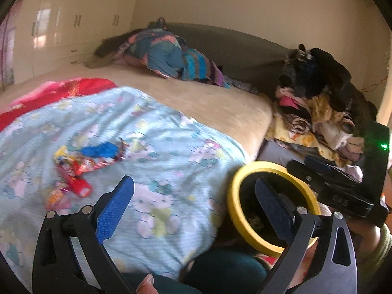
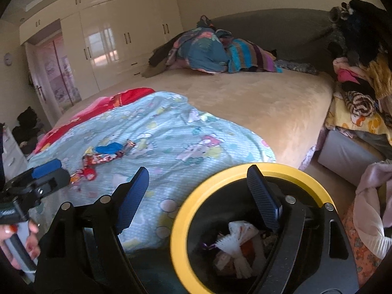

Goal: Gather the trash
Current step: 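Move both tools back over the remaining candy on the bedspread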

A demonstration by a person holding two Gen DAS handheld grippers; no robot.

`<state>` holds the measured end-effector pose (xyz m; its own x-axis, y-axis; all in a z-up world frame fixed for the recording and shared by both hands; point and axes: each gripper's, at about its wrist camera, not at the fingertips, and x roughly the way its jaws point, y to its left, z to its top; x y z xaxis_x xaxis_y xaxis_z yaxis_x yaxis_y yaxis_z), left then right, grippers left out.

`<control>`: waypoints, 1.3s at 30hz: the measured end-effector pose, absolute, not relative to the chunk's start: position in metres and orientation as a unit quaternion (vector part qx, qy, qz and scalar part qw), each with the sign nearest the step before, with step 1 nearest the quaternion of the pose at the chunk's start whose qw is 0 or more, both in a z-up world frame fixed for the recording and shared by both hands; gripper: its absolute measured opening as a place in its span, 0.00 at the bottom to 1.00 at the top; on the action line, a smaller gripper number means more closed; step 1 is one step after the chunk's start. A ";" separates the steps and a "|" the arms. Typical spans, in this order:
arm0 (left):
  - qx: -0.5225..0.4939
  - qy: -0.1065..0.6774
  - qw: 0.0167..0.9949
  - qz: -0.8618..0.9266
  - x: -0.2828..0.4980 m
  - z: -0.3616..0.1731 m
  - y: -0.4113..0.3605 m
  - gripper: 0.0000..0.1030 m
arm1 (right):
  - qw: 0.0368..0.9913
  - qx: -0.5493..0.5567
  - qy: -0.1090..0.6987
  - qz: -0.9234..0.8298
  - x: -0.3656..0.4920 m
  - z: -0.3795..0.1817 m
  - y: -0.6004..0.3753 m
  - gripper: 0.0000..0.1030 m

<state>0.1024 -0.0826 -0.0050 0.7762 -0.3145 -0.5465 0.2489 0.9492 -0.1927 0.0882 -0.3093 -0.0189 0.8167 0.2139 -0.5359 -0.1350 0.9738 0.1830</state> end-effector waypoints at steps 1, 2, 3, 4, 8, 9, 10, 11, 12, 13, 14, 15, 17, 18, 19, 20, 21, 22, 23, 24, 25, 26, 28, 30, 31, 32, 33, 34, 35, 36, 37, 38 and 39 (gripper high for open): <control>-0.055 0.295 0.943 -0.143 0.102 -0.003 -0.078 0.94 | 0.951 0.068 0.288 0.095 0.088 -0.018 -0.306 0.72; -0.056 0.293 0.944 -0.139 0.102 -0.002 -0.074 0.94 | 0.951 0.067 0.287 0.099 0.087 -0.016 -0.303 0.72; -0.056 0.290 0.946 -0.134 0.101 0.000 -0.070 0.94 | 0.950 0.066 0.286 0.102 0.087 -0.015 -0.300 0.72; -0.056 0.287 0.948 -0.126 0.101 0.001 -0.065 0.94 | 0.951 0.066 0.285 0.105 0.086 -0.014 -0.297 0.72; -0.056 0.278 0.953 -0.104 0.101 0.004 -0.050 0.94 | 0.951 0.067 0.280 0.115 0.086 -0.009 -0.285 0.72; -0.058 0.276 0.954 -0.099 0.101 0.004 -0.045 0.94 | 0.951 0.067 0.279 0.118 0.085 -0.008 -0.282 0.72; -0.060 0.275 0.955 -0.094 0.101 0.004 -0.041 0.94 | 0.951 0.067 0.278 0.121 0.085 -0.006 -0.280 0.72; -0.062 0.275 0.955 -0.090 0.102 0.004 -0.037 0.94 | 0.951 0.066 0.277 0.122 0.085 -0.006 -0.278 0.72; -0.063 0.274 0.956 -0.086 0.103 0.004 -0.035 0.94 | 0.951 0.064 0.276 0.125 0.085 -0.005 -0.275 0.72; -0.065 0.273 0.957 -0.080 0.103 0.004 -0.030 0.94 | 0.951 0.062 0.275 0.127 0.084 -0.004 -0.272 0.72; -0.066 0.272 0.957 -0.077 0.104 0.004 -0.027 0.94 | 0.950 0.062 0.276 0.130 0.084 -0.004 -0.269 0.72; -0.068 0.272 0.957 -0.072 0.104 0.004 -0.023 0.94 | 0.950 0.061 0.276 0.133 0.084 -0.004 -0.267 0.72; -0.072 0.271 0.958 -0.066 0.105 0.004 -0.017 0.94 | 0.949 0.057 0.278 0.138 0.085 -0.005 -0.261 0.72; -0.075 0.271 0.958 -0.063 0.105 0.004 -0.014 0.94 | 0.948 0.056 0.279 0.140 0.085 -0.005 -0.258 0.72; -0.077 0.270 0.958 -0.061 0.106 0.004 -0.012 0.94 | 0.948 0.054 0.279 0.143 0.085 -0.005 -0.255 0.72; -0.079 0.270 0.958 -0.058 0.106 0.004 -0.009 0.94 | 0.947 0.051 0.281 0.147 0.086 -0.005 -0.250 0.72; -0.081 0.270 0.958 -0.054 0.107 0.004 -0.005 0.94 | 0.947 0.049 0.282 0.149 0.086 -0.006 -0.247 0.72; -0.082 0.270 0.958 -0.052 0.107 0.004 -0.003 0.94 | 0.946 0.047 0.282 0.153 0.086 -0.006 -0.243 0.72; -0.084 0.270 0.958 -0.049 0.108 0.003 0.000 0.94 | 0.946 0.045 0.282 0.157 0.087 -0.006 -0.240 0.72; -0.086 0.270 0.958 -0.046 0.108 0.003 0.002 0.94 | 0.945 0.042 0.282 0.161 0.087 -0.005 -0.235 0.72; -0.087 0.271 0.958 -0.044 0.109 0.002 0.004 0.94 | 0.944 0.038 0.282 0.164 0.088 -0.006 -0.231 0.72; -0.091 0.272 0.957 -0.039 0.109 0.001 0.009 0.94 | 0.944 0.036 0.283 0.168 0.089 -0.006 -0.226 0.72; -0.097 0.273 0.957 -0.031 0.110 0.000 0.016 0.94 | 0.942 0.032 0.285 0.176 0.092 -0.007 -0.218 0.72; -0.102 0.274 0.956 -0.024 0.111 -0.002 0.023 0.94 | 0.940 0.028 0.286 0.183 0.095 -0.008 -0.209 0.72; -0.105 0.275 0.955 -0.019 0.112 -0.004 0.028 0.94 | 0.940 0.027 0.287 0.185 0.097 -0.008 -0.205 0.72; -0.109 0.276 0.955 -0.016 0.112 -0.005 0.032 0.94 | 0.939 0.026 0.288 0.189 0.099 -0.009 -0.201 0.72; -0.113 0.277 0.954 -0.013 0.113 -0.006 0.036 0.94 | 0.938 0.025 0.288 0.191 0.100 -0.010 -0.198 0.72; -0.117 0.279 0.953 -0.007 0.114 -0.008 0.042 0.94 | 0.937 0.024 0.289 0.193 0.102 -0.011 -0.194 0.72; -0.119 0.280 0.952 -0.002 0.115 -0.009 0.046 0.94 | 0.936 0.023 0.291 0.196 0.105 -0.011 -0.190 0.72; -0.121 0.281 0.952 0.002 0.115 -0.011 0.049 0.94 | 0.935 0.023 0.292 0.198 0.107 -0.012 -0.187 0.72; -0.123 0.284 0.951 0.008 0.116 -0.013 0.054 0.94 | 0.934 0.022 0.294 0.200 0.110 -0.013 -0.184 0.72; -0.126 0.286 0.950 0.011 0.116 -0.014 0.057 0.94 | 0.934 0.021 0.295 0.201 0.111 -0.014 -0.181 0.72; -0.129 0.287 0.949 0.016 0.117 -0.016 0.061 0.94 | 0.933 0.020 0.296 0.204 0.114 -0.015 -0.177 0.72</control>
